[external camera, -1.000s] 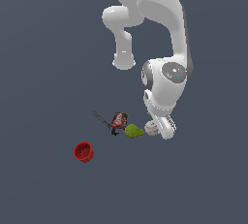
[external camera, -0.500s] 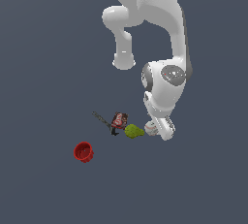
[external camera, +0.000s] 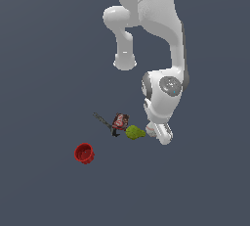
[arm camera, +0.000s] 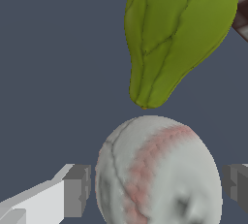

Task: Pick up a designated object from a clutter of objects.

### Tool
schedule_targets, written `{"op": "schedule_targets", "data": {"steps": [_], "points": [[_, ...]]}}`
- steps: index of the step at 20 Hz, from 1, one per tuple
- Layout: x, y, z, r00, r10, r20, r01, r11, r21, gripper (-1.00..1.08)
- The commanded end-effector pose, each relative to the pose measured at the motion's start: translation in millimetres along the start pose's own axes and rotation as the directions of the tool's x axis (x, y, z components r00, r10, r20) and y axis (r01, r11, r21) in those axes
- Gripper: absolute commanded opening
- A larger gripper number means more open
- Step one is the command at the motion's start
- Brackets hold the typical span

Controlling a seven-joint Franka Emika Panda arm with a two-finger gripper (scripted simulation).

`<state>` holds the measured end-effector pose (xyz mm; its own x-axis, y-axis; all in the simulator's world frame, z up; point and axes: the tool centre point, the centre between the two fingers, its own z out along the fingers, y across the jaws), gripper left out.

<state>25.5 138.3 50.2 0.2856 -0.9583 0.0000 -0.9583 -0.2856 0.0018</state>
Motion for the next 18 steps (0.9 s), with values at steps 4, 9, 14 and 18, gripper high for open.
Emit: {"op": "schedule_targets", "data": {"steps": [4, 9, 14, 18], "points": [[-0.1, -0.8, 2.6, 1.0, 0.0, 0.0, 0.0, 1.0, 0.002, -1.0], [-0.1, -0.8, 2.6, 1.0, 0.0, 0.0, 0.0, 1.0, 0.002, -1.0], [0.9, -1.2, 0.4, 1.0, 0.0, 0.0, 0.0, 1.0, 0.004, -1.0], [8.6, 1.4, -7.0, 1.0, 0.0, 0.0, 0.0, 1.0, 0.004, -1.0]]}}
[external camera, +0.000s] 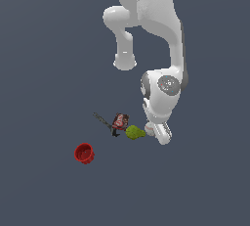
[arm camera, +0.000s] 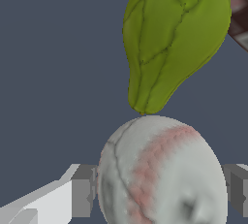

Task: Pick up a designated object from a clutter of objects.

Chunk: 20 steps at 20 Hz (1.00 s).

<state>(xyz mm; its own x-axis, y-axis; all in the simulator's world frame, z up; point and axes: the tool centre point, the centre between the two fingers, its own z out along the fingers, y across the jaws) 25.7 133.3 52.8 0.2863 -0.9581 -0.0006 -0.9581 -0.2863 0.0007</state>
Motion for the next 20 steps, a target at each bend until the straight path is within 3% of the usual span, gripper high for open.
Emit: {"op": "schedule_targets", "data": {"steps": [1, 8, 20], "points": [[7.0, 1.2, -7.2, 1.0, 0.001, 0.0, -0.001, 1.0, 0.003, -1.0], [44.3, 13.5, -42.5, 1.0, 0.002, 0.001, -0.002, 1.0, 0.002, -1.0], [151.6, 47.6, -144.1, 1.0, 0.003, 0.003, -0.003, 1.0, 0.001, -1.0]]}}
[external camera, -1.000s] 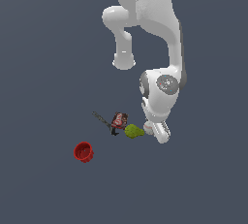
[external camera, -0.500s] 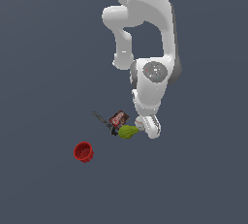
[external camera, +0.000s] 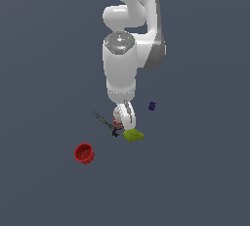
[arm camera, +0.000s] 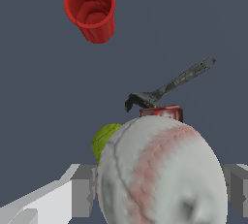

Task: Pick up a designated object from a clutter of objects.

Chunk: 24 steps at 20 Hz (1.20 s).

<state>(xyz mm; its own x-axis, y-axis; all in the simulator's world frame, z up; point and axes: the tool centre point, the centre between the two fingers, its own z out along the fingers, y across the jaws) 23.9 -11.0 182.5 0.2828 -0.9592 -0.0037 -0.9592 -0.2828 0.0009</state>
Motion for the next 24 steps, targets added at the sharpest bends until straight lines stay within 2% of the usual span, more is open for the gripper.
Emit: {"op": "schedule_targets", "data": {"steps": [1, 16, 24], "points": [[23.2, 7.2, -23.1, 1.0, 0.0, 0.0, 0.0, 1.0, 0.001, -1.0], [155.6, 42.2, -150.6, 1.0, -0.002, -0.003, 0.002, 1.0, 0.001, -1.0], [196.4, 49.8, -189.3, 1.0, -0.003, -0.004, 0.003, 1.0, 0.001, -1.0]]}}
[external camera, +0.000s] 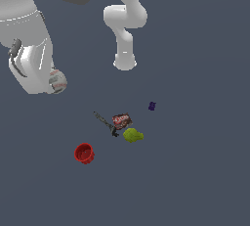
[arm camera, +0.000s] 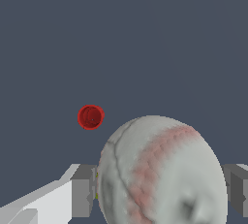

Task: Pick up a designated object from a clutter of objects.

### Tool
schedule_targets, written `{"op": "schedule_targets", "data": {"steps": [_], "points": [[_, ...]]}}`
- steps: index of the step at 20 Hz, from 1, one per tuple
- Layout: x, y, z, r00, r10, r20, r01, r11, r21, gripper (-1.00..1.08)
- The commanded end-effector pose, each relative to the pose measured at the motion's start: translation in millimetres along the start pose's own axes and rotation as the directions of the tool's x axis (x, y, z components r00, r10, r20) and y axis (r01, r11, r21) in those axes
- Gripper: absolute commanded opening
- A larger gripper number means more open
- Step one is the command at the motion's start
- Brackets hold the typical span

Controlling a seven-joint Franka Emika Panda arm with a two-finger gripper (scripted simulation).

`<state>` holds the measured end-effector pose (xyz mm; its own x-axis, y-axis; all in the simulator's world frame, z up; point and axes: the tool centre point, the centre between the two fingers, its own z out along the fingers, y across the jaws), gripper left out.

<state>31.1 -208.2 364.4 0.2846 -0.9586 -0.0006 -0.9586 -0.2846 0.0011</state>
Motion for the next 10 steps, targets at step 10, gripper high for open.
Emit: {"op": "schedule_targets", "data": {"steps": [10], "points": [[21.4, 2.7, -20.8, 1.0, -0.002, -0.001, 0.002, 1.0, 0.001, -1.0]]}}
